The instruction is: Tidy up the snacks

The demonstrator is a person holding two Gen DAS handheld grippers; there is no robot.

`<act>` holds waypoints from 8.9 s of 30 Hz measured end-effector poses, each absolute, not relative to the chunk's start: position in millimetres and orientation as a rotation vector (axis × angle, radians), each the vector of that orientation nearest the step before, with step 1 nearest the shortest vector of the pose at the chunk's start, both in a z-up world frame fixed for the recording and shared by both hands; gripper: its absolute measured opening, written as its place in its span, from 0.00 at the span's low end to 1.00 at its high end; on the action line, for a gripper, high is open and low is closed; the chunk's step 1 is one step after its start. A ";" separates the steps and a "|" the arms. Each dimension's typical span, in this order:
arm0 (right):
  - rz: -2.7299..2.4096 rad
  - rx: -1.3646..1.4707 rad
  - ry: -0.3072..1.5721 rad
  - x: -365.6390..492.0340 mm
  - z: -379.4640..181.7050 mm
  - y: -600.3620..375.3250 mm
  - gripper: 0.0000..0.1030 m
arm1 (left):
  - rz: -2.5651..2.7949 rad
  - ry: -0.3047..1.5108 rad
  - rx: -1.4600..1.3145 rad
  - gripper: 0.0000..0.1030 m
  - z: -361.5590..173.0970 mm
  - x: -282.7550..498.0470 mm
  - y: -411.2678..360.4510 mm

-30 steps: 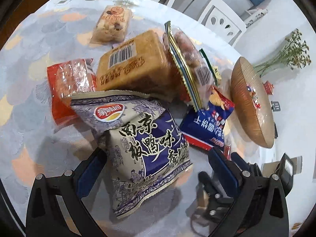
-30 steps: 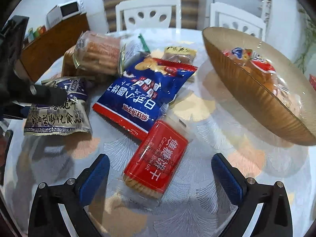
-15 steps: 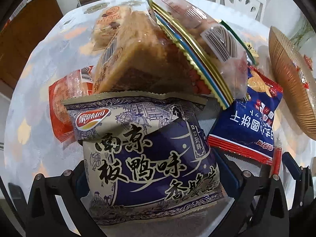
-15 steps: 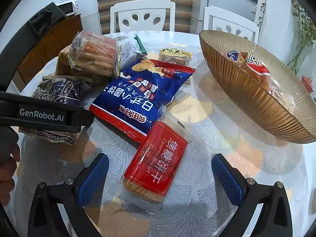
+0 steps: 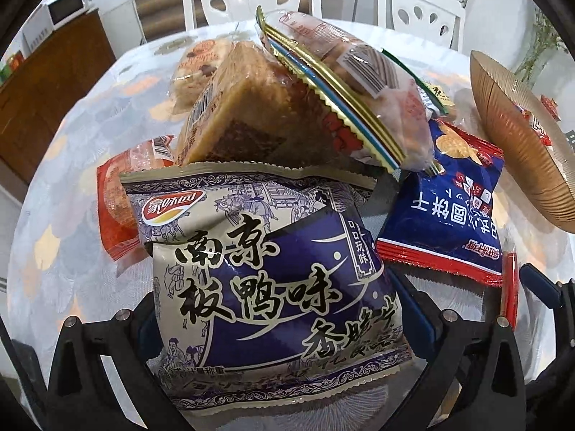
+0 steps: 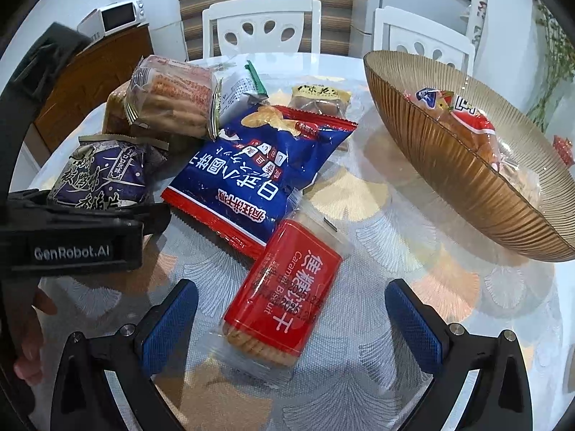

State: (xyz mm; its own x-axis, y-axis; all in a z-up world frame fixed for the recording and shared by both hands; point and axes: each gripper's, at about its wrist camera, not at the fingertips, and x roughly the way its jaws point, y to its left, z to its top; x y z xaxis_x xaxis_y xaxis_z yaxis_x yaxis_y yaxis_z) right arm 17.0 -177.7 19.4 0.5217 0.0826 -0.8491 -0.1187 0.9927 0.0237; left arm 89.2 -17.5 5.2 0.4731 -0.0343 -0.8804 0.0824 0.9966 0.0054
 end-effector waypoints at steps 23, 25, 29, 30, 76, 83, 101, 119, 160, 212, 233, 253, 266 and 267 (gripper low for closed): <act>0.133 -0.045 0.993 19.0 17.0 -183.6 1.00 | -0.087 0.957 0.046 1.00 2.3 66.7 -20.2; 0.134 -0.045 0.993 19.1 16.9 -184.0 1.00 | -0.086 0.957 0.047 1.00 2.2 68.5 -20.2; 0.134 -0.044 0.993 18.8 17.0 -183.6 1.00 | -0.086 0.957 0.046 1.00 2.0 68.5 -20.8; 0.134 -0.043 0.993 19.3 16.9 -184.1 1.00 | -0.086 0.957 0.046 1.00 2.0 67.4 -20.9; 0.262 0.286 1.128 28.1 51.4 -237.6 0.32 | -0.278 1.058 -0.125 0.77 50.9 58.2 5.2; 0.353 0.338 1.058 20.3 89.9 -241.7 0.32 | -0.254 1.051 -0.159 0.77 79.4 55.5 12.2; 0.338 0.231 0.837 127.3 235.6 -355.0 0.32 | -0.397 0.993 0.020 0.78 194.1 152.7 -129.0; 0.227 0.254 1.041 175.9 171.6 -445.8 0.85 | -0.572 1.186 -0.001 0.87 136.1 178.7 -247.7; 0.217 0.238 1.104 96.3 116.8 -195.3 1.00 | 0.008 1.233 -0.315 0.87 66.3 153.9 100.1; 0.157 0.253 1.052 97.7 41.6 -203.3 1.00 | 0.050 1.218 -0.066 1.00 12.5 158.4 73.8; 0.169 0.225 1.044 103.7 38.5 -197.4 1.00 | 0.052 1.198 -0.063 1.00 13.8 152.4 74.2; 0.153 0.217 1.104 114.5 41.6 -194.9 1.00 | 0.051 1.193 -0.065 1.00 14.6 147.4 74.8; 0.311 0.246 1.181 118.5 56.0 -187.2 0.43 | -0.083 1.188 0.060 0.38 36.1 149.8 57.9; 0.317 0.284 1.191 116.3 54.5 -191.2 0.42 | -0.085 1.191 0.030 0.38 35.9 148.1 60.2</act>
